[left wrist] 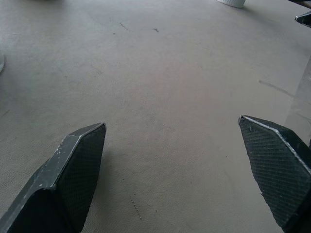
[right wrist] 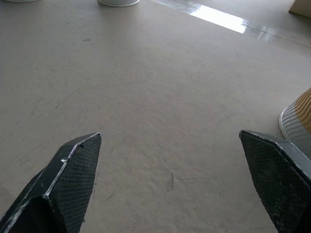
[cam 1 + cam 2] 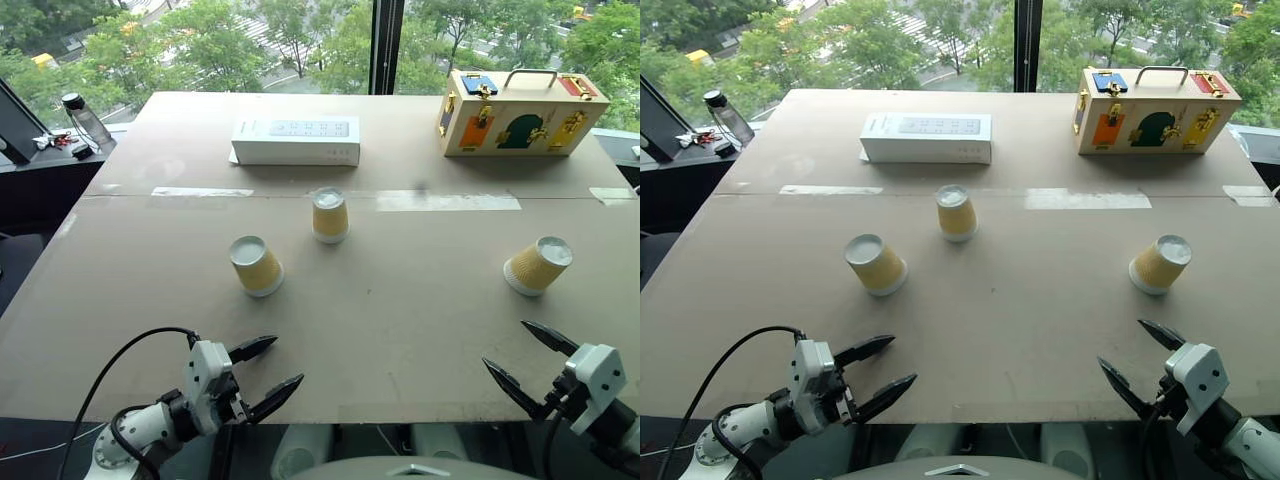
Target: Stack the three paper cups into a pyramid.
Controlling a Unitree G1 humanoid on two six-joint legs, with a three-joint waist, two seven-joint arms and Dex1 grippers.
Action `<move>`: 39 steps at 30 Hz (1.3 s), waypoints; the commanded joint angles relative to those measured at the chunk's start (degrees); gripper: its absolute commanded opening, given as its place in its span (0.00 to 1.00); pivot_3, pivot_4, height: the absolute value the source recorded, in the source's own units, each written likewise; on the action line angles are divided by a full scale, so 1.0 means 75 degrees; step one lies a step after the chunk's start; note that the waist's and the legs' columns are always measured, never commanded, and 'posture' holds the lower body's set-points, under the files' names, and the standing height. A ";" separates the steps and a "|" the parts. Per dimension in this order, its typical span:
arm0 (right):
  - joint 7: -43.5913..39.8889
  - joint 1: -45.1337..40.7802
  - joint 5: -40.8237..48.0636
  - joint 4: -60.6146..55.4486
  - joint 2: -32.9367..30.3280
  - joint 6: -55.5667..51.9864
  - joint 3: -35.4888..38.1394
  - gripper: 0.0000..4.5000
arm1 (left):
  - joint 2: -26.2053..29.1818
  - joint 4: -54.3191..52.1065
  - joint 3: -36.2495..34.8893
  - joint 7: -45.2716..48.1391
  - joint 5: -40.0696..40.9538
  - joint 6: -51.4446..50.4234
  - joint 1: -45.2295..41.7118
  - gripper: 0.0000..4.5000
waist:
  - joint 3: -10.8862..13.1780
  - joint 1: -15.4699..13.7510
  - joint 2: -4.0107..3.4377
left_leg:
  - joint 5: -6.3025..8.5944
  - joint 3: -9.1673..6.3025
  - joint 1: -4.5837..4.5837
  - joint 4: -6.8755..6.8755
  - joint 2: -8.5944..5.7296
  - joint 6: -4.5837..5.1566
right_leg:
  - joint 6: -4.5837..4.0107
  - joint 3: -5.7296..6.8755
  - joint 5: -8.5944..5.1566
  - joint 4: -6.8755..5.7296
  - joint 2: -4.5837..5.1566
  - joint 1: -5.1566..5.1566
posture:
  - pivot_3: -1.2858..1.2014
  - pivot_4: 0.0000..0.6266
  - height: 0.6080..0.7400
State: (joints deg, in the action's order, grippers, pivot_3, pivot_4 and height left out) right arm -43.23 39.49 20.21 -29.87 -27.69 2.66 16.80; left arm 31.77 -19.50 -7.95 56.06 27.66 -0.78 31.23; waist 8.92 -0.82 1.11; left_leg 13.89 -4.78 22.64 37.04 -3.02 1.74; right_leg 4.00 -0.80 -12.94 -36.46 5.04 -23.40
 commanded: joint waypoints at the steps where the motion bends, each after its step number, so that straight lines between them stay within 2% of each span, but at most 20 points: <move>1: 0.0158 -0.0117 0.0034 -0.0224 0.0089 0.0048 -0.0013 1.00 | -0.0010 0.0402 -0.0364 0.0259 0.0221 0.0371 -0.0141 0.99 | 0.0000 0.0000 0.0000 | 0.0001 0.0000 0.0000 0.0000 0.0000 -0.0002 | 0.0000 0.0000 0.0000 0.0000 0.0000 0.0000 | 0.52 0.24 1.00; 4: 0.0428 -0.0441 0.0070 -0.0687 0.0228 -0.0165 -0.0424 1.00 | -0.0055 0.0848 -0.0720 0.0502 0.0626 0.0513 -0.0520 0.99 | -0.0003 0.0001 -0.0006 | 0.0001 -0.0003 -0.0002 -0.0001 0.0004 -0.0001 | 0.0000 0.0006 0.0000 0.0000 -0.0006 -0.0001 | 0.52 0.24 1.00; 8: 0.0313 -0.0968 0.0151 -0.1367 0.0012 -0.0431 -0.1027 1.00 | -0.0119 0.1036 -0.1114 0.0345 0.1036 0.0169 -0.0769 0.99 | -0.0004 0.0013 -0.0006 | -0.0002 0.0002 -0.0003 0.0001 0.0009 0.0004 | 0.0000 0.0009 0.0001 0.0000 -0.0005 -0.0007 | 0.52 0.24 1.00; 13: -0.0538 -0.2090 0.1427 -0.1958 -0.1045 -0.1430 -0.1395 1.00 | 0.0045 0.0487 -0.1630 -0.0772 0.1432 -0.0827 -0.1555 0.99 | -0.0006 -0.0010 0.0011 | -0.0004 0.0001 0.0000 0.0010 0.0006 0.0010 | -0.0003 0.0041 0.0007 0.0003 -0.0010 -0.0005 | 0.52 0.24 1.00; 19: -0.0827 -0.2588 0.1788 -0.1998 -0.1509 -0.1797 -0.1532 1.00 | 0.0503 0.0068 -0.2064 -0.0823 0.1761 -0.1565 -0.1679 0.99 | -0.0008 -0.0003 0.0018 | 0.0005 -0.0014 0.0006 0.0012 0.0004 0.0009 | -0.0032 0.0063 0.0023 0.0020 -0.0015 0.0007 | 0.52 0.24 1.00; 23: -0.0904 -0.2840 0.1804 -0.1810 -0.1463 -0.1739 -0.1537 1.00 | 0.1039 0.0060 -0.2004 -0.0511 0.1597 -0.1764 -0.1963 0.99 | -0.0005 -0.0007 0.0013 | 0.0005 -0.0017 0.0008 0.0013 0.0006 0.0010 | -0.0032 0.0069 0.0023 0.0019 -0.0023 0.0007 | 0.52 0.24 1.00; 26: -0.0870 -0.3070 0.1619 -0.1559 -0.1264 -0.1576 -0.1689 1.00 | 0.1039 0.0322 -0.1950 -0.0648 0.1425 -0.1761 -0.2283 0.99 | -0.0006 0.0000 0.0016 | 0.0005 -0.0018 0.0000 0.0016 0.0006 0.0010 | -0.0031 0.0071 0.0023 0.0019 -0.0022 0.0009 | 0.52 0.24 1.00; 29: -0.0773 -0.3291 0.1950 -0.1736 -0.1174 -0.1770 -0.1645 1.00 | 0.1073 0.0319 -0.1917 -0.0769 0.1488 -0.1999 -0.2662 0.99 | -0.0004 0.0003 0.0013 | 0.0005 -0.0016 0.0002 0.0015 0.0006 0.0010 | -0.0033 0.0067 0.0025 0.0019 -0.0049 0.0008 | 0.52 0.24 1.00; 39: -0.1097 -0.3047 0.2028 -0.1869 -0.1332 -0.1648 -0.1558 1.00 | 0.1074 0.1045 -0.1527 -0.0611 0.0885 -0.1970 -0.3521 0.99 | -0.0004 -0.0002 0.0012 | 0.0006 -0.0014 0.0002 0.0014 0.0006 0.0009 | -0.0036 0.0058 0.0028 0.0018 -0.0053 0.0008 | 0.52 0.24 1.00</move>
State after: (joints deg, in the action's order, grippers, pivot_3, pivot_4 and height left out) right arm -51.17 16.59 34.67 -41.78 -37.53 -10.82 3.91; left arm 39.11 -12.44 -20.09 51.10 35.65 -16.21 6.04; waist 8.89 -0.84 1.20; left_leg 13.93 -4.88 22.65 37.16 -2.97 1.81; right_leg 3.73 -0.36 -12.73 -36.33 4.64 -23.34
